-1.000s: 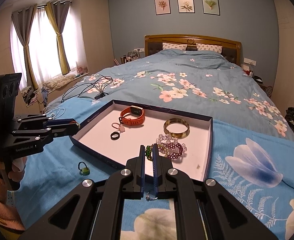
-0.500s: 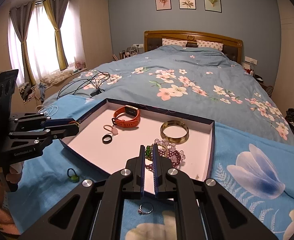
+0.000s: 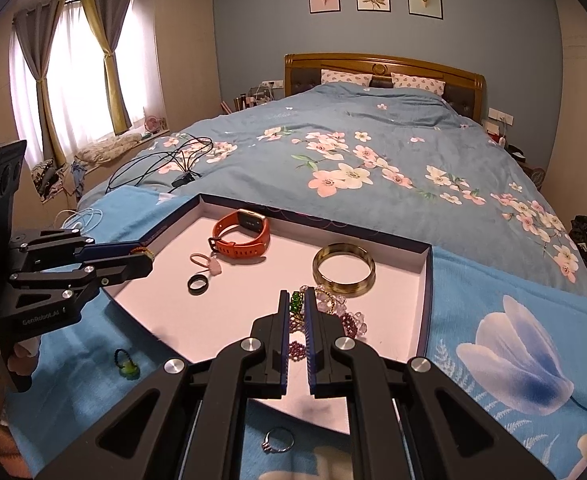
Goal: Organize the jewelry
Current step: 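Release the gold bead ring into the box with the right tool while the left tool releases the amber ring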
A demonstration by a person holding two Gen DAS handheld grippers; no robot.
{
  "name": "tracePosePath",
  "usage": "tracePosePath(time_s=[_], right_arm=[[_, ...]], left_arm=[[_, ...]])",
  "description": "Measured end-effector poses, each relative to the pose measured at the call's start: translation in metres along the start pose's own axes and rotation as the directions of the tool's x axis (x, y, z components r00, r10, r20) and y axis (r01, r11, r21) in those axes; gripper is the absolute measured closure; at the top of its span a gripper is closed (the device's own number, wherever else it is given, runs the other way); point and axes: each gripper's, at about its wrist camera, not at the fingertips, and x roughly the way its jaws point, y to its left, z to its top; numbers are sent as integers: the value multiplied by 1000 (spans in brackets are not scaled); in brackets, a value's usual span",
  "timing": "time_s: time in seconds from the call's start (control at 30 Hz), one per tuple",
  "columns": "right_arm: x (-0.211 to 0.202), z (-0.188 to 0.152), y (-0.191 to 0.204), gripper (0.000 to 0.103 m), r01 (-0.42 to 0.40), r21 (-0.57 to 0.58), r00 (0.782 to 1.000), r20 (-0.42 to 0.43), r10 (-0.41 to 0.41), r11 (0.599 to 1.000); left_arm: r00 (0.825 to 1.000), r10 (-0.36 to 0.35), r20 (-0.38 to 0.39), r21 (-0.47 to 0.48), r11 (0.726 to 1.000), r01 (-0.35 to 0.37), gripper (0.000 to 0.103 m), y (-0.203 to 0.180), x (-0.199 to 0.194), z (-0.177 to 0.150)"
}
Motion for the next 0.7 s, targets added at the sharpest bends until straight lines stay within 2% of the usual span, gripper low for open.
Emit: tracePosePath(time_s=[0.43, 0.7], right_arm=[[21, 6, -7, 97, 14, 2, 999, -44, -14, 1000], [34, 6, -12, 97, -2, 20, 996, -84, 4, 1000]], left_arm=[[999, 13, -36, 0, 1000, -13, 84, 2, 20, 3], [998, 14, -68, -7, 1000, -14, 84, 4, 30, 4]])
